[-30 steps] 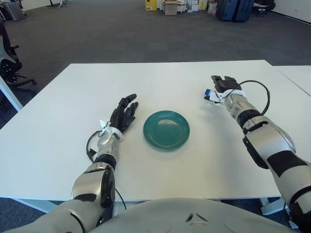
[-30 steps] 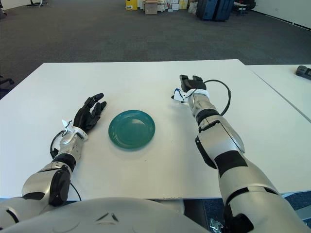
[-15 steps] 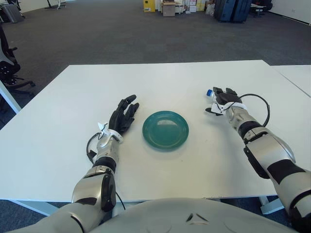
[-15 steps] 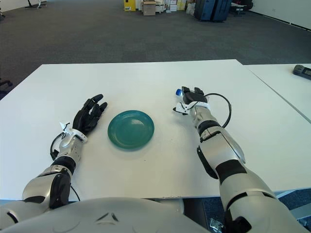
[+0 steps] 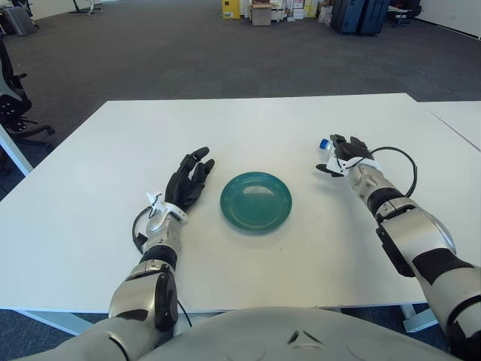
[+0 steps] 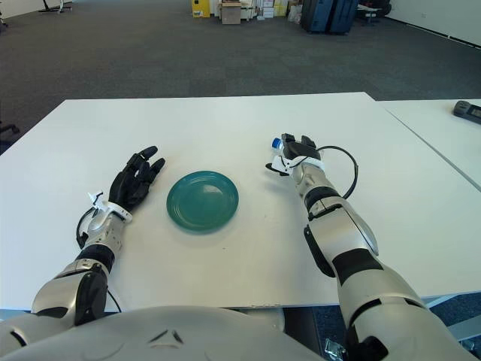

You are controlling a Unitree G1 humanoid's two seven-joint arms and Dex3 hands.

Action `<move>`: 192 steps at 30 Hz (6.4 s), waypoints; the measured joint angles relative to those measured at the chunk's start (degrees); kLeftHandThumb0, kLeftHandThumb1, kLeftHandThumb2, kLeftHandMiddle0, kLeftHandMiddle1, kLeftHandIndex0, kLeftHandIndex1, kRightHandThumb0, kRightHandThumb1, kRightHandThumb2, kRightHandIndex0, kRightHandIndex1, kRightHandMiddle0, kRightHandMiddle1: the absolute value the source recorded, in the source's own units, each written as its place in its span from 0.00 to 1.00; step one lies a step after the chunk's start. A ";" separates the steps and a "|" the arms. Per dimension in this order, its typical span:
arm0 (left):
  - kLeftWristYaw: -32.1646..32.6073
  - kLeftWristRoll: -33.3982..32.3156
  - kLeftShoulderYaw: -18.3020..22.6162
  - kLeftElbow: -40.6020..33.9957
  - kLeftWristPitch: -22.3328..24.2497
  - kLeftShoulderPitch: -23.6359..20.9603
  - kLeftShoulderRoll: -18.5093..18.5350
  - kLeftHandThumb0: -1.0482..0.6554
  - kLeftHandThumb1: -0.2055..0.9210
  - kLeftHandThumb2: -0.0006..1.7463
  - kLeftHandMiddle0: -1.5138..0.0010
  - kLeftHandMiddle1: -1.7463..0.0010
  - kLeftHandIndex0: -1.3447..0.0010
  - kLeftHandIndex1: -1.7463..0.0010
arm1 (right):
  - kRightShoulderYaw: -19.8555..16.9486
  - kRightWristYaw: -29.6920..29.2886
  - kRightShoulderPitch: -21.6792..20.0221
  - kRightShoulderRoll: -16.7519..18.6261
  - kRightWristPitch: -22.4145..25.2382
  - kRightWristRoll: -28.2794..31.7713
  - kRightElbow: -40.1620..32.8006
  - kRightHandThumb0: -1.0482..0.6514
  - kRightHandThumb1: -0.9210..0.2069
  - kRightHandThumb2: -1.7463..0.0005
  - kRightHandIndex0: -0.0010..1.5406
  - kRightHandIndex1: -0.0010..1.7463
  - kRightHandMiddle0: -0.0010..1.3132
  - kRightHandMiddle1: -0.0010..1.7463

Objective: Put the bottle into the plate.

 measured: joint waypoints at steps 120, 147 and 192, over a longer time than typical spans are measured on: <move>0.68 0.35 0.92 2.93 0.01 -2.38 0.27 0.26 1.00 0.35 0.65 0.65 0.85 0.43 | 12.10 -5.20 6.22 -0.48 -19.38 -14.40 -49.17 0.62 0.73 0.10 0.50 1.00 0.41 1.00; 0.65 -0.04 0.99 1.05 2.36 -1.98 -0.37 0.27 1.00 0.35 0.66 0.67 0.88 0.45 | 15.70 1.03 14.15 1.47 -19.01 -16.76 -52.95 0.62 0.85 0.01 0.56 1.00 0.50 1.00; 7.59 1.54 1.50 3.70 -2.30 -2.52 -0.22 0.25 1.00 0.30 0.76 0.76 0.92 0.42 | 13.05 7.02 14.07 5.65 -36.36 -2.57 -38.99 0.03 0.00 0.65 0.06 0.08 0.00 0.34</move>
